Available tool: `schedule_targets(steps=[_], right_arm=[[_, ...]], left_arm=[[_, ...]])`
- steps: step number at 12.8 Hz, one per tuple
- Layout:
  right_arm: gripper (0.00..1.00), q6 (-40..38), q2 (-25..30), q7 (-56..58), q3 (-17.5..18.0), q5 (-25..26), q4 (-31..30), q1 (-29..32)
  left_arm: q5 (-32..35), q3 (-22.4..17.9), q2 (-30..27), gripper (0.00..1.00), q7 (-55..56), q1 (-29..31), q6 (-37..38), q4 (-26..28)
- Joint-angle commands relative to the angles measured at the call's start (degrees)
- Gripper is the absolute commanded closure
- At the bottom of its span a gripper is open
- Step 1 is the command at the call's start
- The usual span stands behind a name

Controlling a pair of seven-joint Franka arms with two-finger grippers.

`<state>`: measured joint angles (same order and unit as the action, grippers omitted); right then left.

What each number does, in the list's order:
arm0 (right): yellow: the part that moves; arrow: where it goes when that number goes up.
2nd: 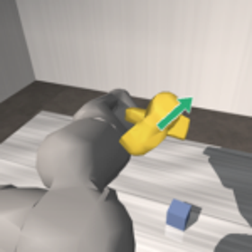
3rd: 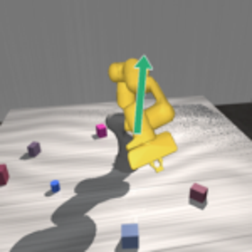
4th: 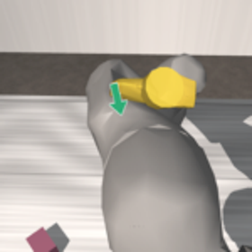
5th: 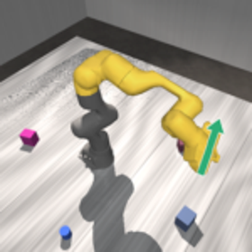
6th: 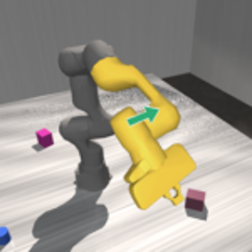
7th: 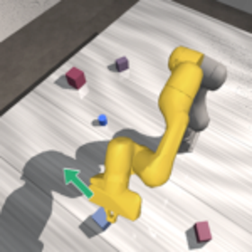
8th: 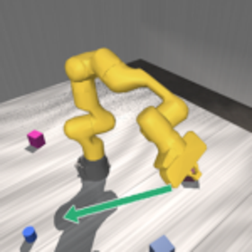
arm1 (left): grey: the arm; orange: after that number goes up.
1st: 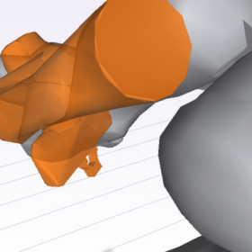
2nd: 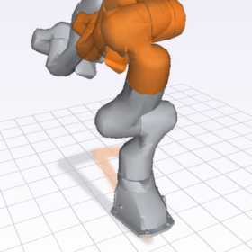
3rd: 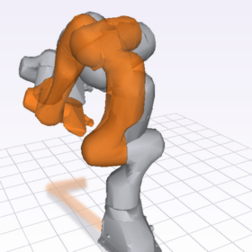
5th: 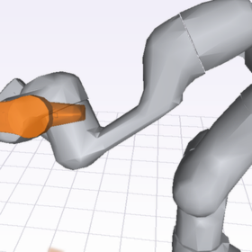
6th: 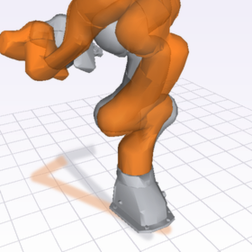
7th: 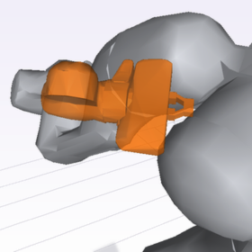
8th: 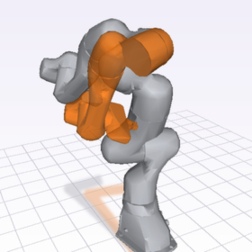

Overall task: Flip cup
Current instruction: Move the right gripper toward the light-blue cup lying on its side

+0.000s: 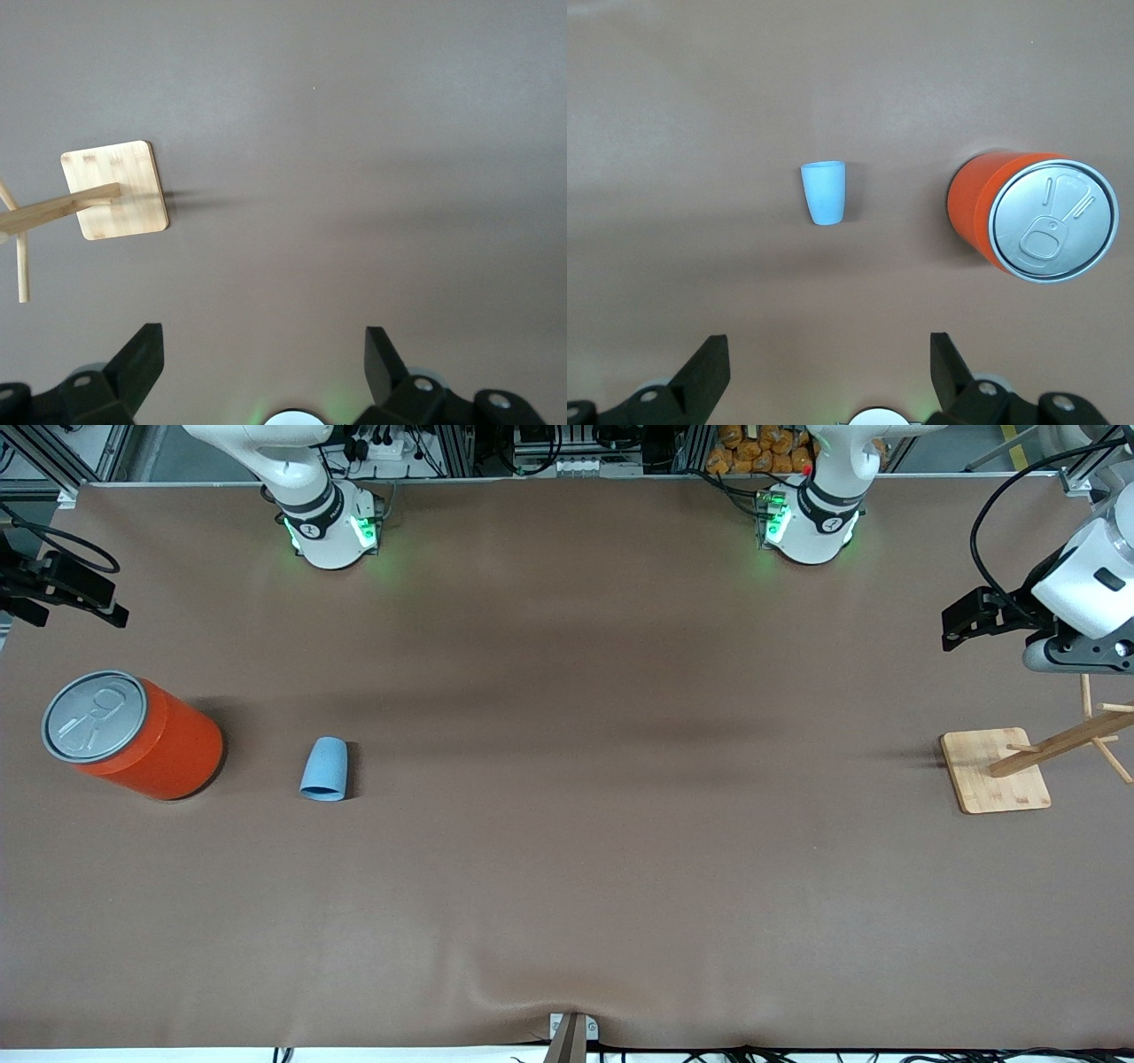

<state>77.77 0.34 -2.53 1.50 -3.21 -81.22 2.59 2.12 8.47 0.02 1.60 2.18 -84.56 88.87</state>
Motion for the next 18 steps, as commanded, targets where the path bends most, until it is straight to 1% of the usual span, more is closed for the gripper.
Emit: schedule_targets(steps=[1,2,4,5,6,8,9,10,12,13,18], right_arm=[[0.00,-0.4,-1.2,0.5,1.0,-0.9,0.9,0.7],[0.00,-0.4,-2.2,0.5,1.0,-0.9,0.9,0.4],[0.00,-0.5,-7.7,0.6,0.9,0.3,1.2,-1.1],[0.00,-0.3,-8.9,0.6,0.8,0.4,1.2,-1.1],[0.00,-0.3,-11.6,0.6,0.7,0.4,1.1,-1.1],[0.00,-0.4,-13.0,0.3,0.7,0.2,0.2,-1.2],[0.00,0.0,-13.3,-0.2,0.7,0.2,-1.5,-1.7],[0.00,3.3,-13.2,-0.3,0.7,0.1,-4.8,-2.2],[0.00,13.9,-11.3,-0.2,1.0,-0.6,-14.7,-2.2],[0.00,18.0,-10.9,-0.2,1.1,-0.6,-18.5,-2.4],[0.00,37.9,-11.3,-0.2,1.8,-0.7,-34.2,-4.1]], left_arm=[[0.4,0.1,-0.2,0.00,-0.3,0.2,0.8,-0.4],[0.3,0.1,-0.2,0.00,-0.3,0.0,0.8,-0.4],[0.3,0.2,-0.2,0.00,-0.4,0.2,0.8,-0.4],[0.3,0.1,-0.2,0.00,-0.4,0.2,0.8,-0.4],[0.3,0.1,-0.2,0.00,-0.4,0.3,0.8,-0.3],[0.3,0.1,-0.2,0.00,-0.4,0.3,0.8,-0.3],[0.3,0.1,-0.2,0.00,-0.4,0.3,0.8,-0.2],[0.3,0.1,-0.2,0.00,-0.4,0.3,0.8,-0.2],[0.3,0.1,-0.2,0.00,-0.4,0.3,0.8,-0.1],[0.3,0.1,-0.2,0.00,-0.4,0.3,0.8,-0.1],[0.3,0.1,-0.2,0.00,-0.4,0.3,0.8,-0.1]])
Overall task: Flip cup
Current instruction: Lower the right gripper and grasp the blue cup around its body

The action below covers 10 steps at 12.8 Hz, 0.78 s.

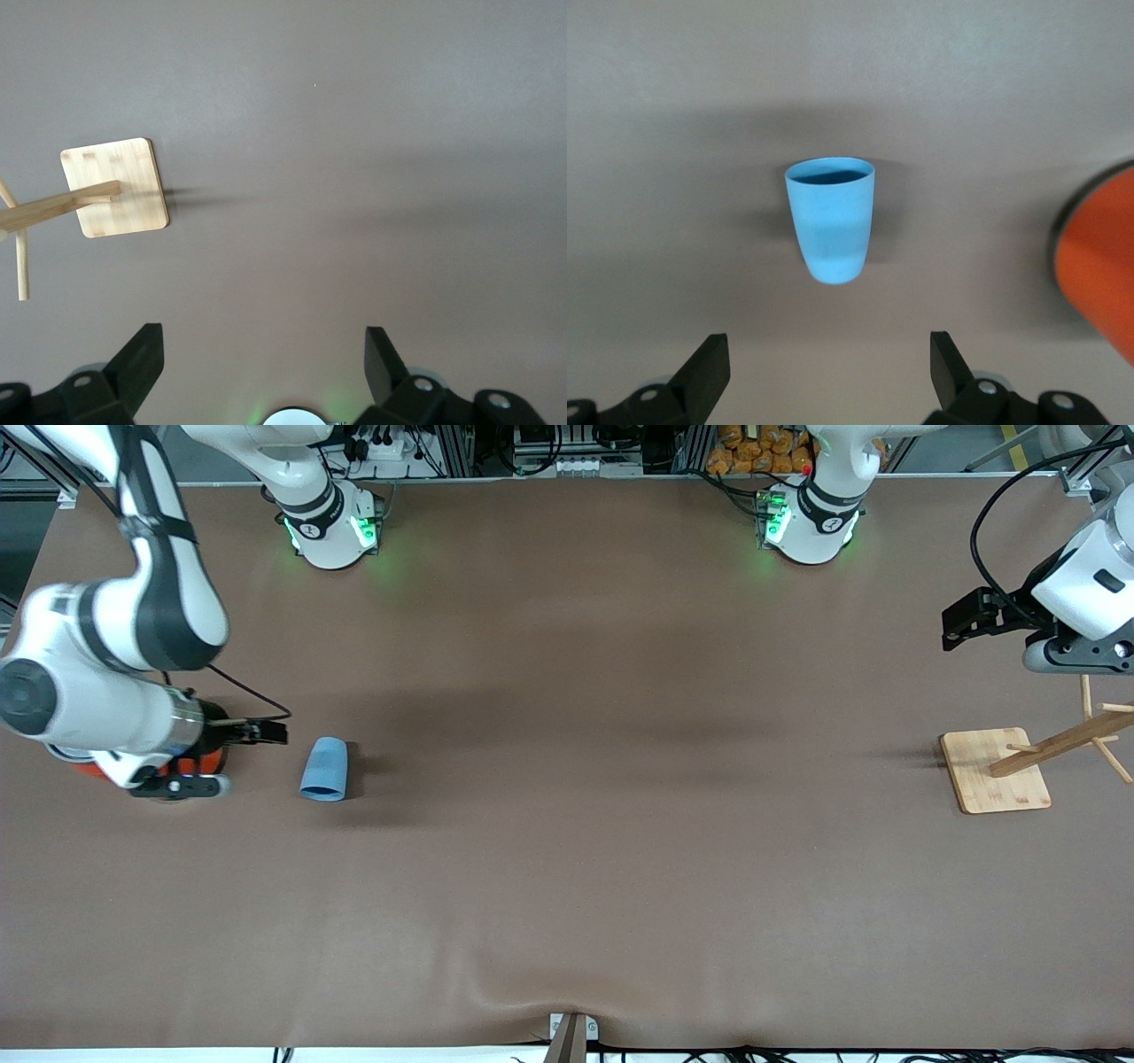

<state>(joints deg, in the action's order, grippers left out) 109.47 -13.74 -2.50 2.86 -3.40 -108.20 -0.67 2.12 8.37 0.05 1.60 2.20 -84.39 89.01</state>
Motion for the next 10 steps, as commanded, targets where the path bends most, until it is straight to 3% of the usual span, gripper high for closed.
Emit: schedule_targets(steps=[1,4,10], right_arm=[[0.00,10.9,2.8,-0.1,1.3,-0.5,-10.6,-1.3],[0.00,23.6,1.5,0.7,2.2,-0.4,-17.0,-1.3],[0.00,31.9,-3.8,2.5,2.2,1.5,-18.0,-1.2]], left_arm=[[0.3,0.1,-0.2,0.00,-0.4,0.3,0.6,-0.2],[0.3,0.2,-0.2,0.00,-0.4,0.3,0.6,-0.2],[0.3,0.1,-0.2,0.00,-0.4,0.3,0.6,-0.2]])
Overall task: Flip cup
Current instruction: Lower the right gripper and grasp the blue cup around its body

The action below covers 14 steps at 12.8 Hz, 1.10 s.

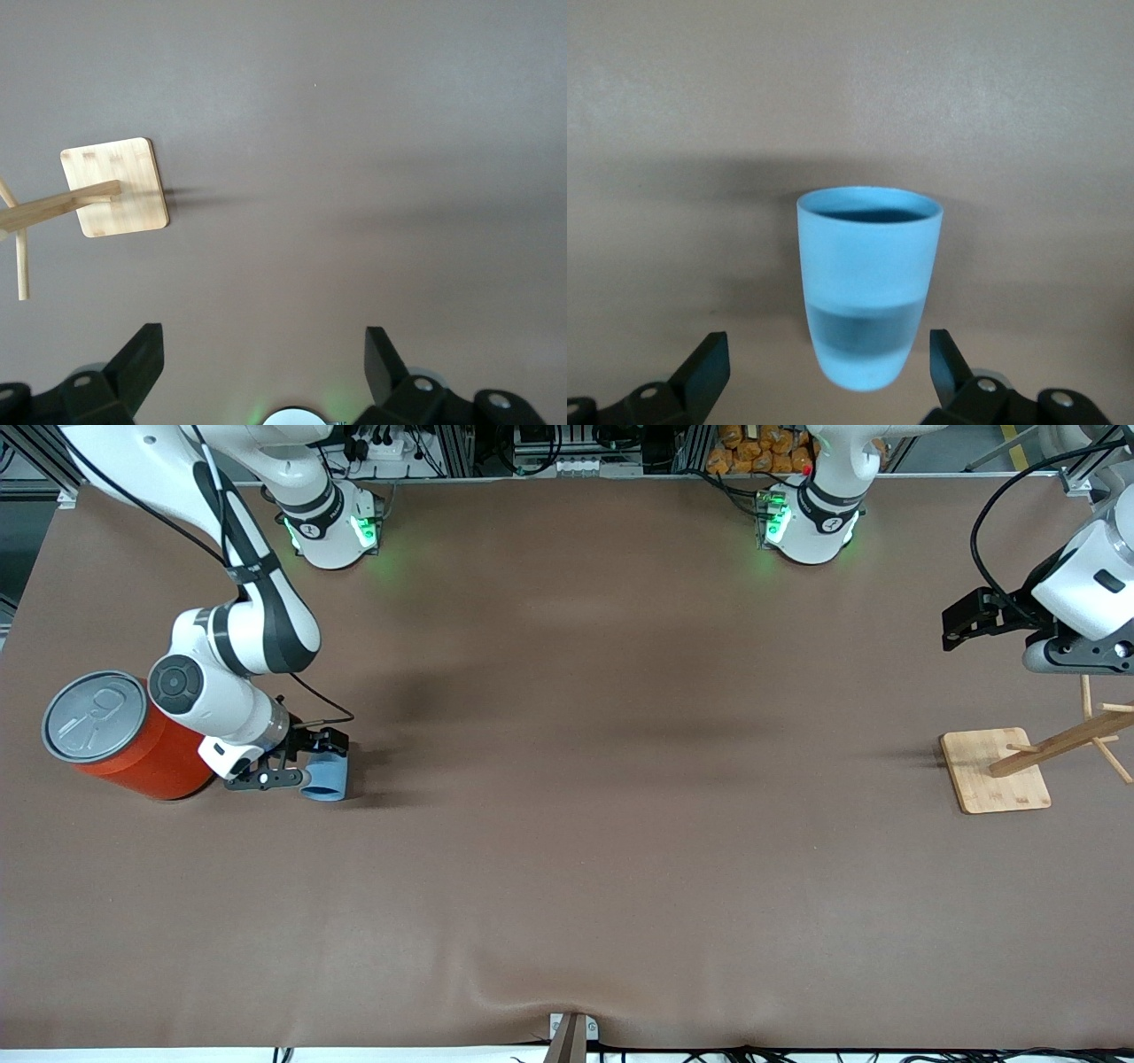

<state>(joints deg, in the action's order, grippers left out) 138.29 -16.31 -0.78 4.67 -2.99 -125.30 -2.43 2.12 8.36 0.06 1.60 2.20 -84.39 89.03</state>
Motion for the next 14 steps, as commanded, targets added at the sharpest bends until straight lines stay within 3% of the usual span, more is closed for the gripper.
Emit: schedule_targets(steps=[1,7,8,10,11,14], right_arm=[[0.00,4.4,-1.9,0.9,0.3,1.2,-0.9,0.6],[0.00,9.5,-5.8,3.9,0.2,2.0,-1.0,1.1],[0.05,9.6,-6.1,3.9,0.2,2.1,-0.9,1.1],[0.74,9.3,-6.1,7.5,0.0,2.4,-0.7,1.5],[1.00,8.6,-5.9,8.7,0.0,2.4,-0.2,1.8],[1.00,4.1,-5.7,8.8,0.1,2.2,3.4,1.8]], left_arm=[[0.3,0.1,-0.2,0.00,-0.4,0.3,0.6,-0.2],[0.3,0.2,-0.2,0.00,-0.4,0.3,0.6,-0.2],[0.3,0.1,-0.2,0.00,-0.4,0.3,0.6,-0.2],[0.3,0.1,-0.1,0.00,-0.3,0.3,0.6,-0.2],[0.3,0.2,-0.2,0.00,-0.3,0.3,0.6,-0.2],[0.3,0.2,-0.1,0.00,-0.3,0.3,0.6,-0.2]])
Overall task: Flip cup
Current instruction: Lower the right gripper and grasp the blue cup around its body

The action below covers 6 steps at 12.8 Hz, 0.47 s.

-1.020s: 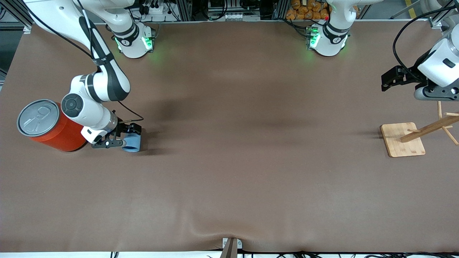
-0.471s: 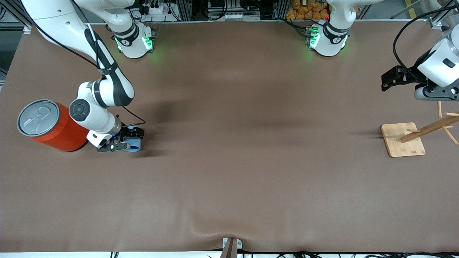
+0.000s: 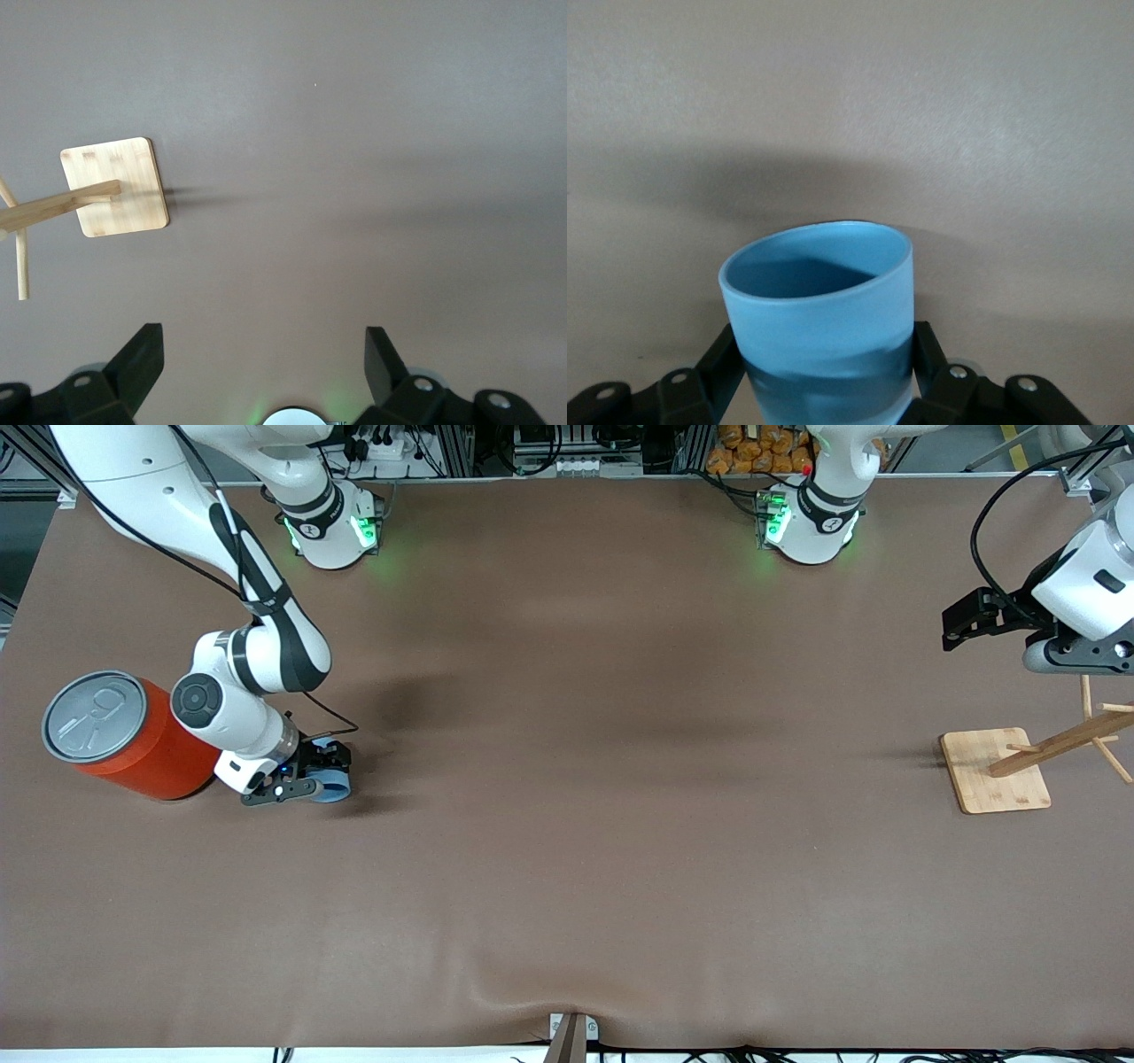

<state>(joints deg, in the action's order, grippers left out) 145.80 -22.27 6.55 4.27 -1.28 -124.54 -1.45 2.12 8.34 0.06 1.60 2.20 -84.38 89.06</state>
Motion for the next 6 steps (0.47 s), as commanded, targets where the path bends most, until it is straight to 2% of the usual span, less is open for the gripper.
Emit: schedule_targets(steps=[1,3,6], right_arm=[[1.00,-8.3,0.1,1.3,0.6,0.0,5.3,0.7],[1.00,-16.6,-0.1,1.3,1.1,-0.4,11.4,0.1],[1.00,-23.5,-0.3,1.2,5.9,-2.8,19.6,-1.2]], left_arm=[[0.3,0.1,-0.1,0.00,-0.3,0.3,0.6,-0.2],[0.3,0.1,-0.1,0.00,-0.2,0.3,0.6,-0.2],[0.3,0.1,-0.1,0.00,-0.2,0.4,0.6,-0.4]])
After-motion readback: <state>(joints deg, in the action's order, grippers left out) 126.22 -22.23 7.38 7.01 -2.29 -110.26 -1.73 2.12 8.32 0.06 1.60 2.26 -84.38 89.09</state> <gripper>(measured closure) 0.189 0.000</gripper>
